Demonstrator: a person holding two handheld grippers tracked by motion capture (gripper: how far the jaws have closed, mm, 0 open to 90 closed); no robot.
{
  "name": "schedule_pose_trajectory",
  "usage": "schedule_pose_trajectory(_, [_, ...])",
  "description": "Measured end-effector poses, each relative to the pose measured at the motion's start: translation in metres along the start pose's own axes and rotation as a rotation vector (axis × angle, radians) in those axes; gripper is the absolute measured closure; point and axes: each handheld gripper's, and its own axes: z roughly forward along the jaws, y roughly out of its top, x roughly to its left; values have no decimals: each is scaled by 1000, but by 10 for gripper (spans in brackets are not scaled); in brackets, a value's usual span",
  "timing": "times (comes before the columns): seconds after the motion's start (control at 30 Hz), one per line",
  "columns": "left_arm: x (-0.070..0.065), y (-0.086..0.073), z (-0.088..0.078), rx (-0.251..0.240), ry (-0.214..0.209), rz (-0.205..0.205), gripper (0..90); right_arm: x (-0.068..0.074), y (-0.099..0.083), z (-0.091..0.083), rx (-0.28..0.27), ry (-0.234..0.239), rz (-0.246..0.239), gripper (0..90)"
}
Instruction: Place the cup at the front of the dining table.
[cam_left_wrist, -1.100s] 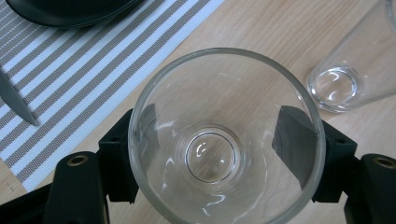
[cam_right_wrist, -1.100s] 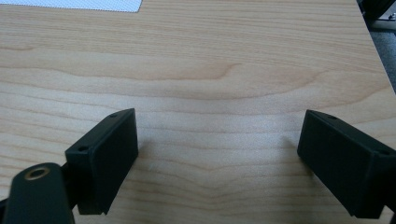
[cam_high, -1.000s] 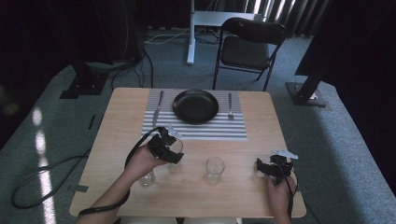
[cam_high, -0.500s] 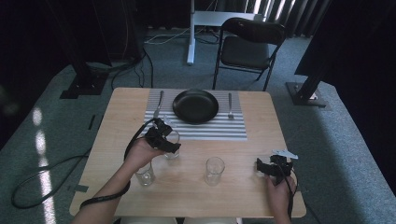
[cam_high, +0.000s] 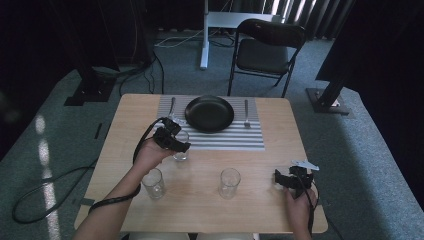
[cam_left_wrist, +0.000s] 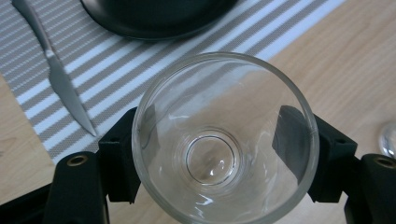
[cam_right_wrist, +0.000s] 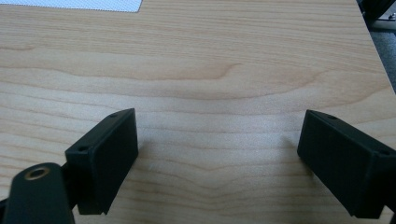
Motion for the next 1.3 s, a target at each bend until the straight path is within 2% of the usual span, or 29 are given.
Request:
schedule_pose_trajectory(0.03, [5,1,3,-10,3,-26,288,0,0,0,0,0,-1,117])
schedule_pose_trajectory(0.1, [8,1,4,-10,1,-32,288,0,0,0,0,0,-1,117])
schedule_pose_trajectory(0.17, [15,4,7,-12,3,-57,288,0,0,0,0,0,-1,117])
schedule_pose_trajectory(0.23, [16,5,7,-10,3,-60,288,0,0,0,0,0,0,117])
schedule_pose_trajectory(0.43, [20,15,11,-12,40,-52,288,0,0,0,0,0,0,117])
schedule_pose_trajectory(0.77, [42,33,18,-11,51,-113,288,0,0,0,0,0,0,117])
schedule_pose_trajectory(1.1, [60,43,34,24,92,-143,288,0,0,0,0,0,-1,117])
schedule_pose_trajectory(1.2, [65,45,37,23,83,-161,288,0,0,0,0,0,-1,117])
schedule_pose_trajectory(1.3, [66,50,40,32,84,-149,288,0,0,0,0,0,-1,117])
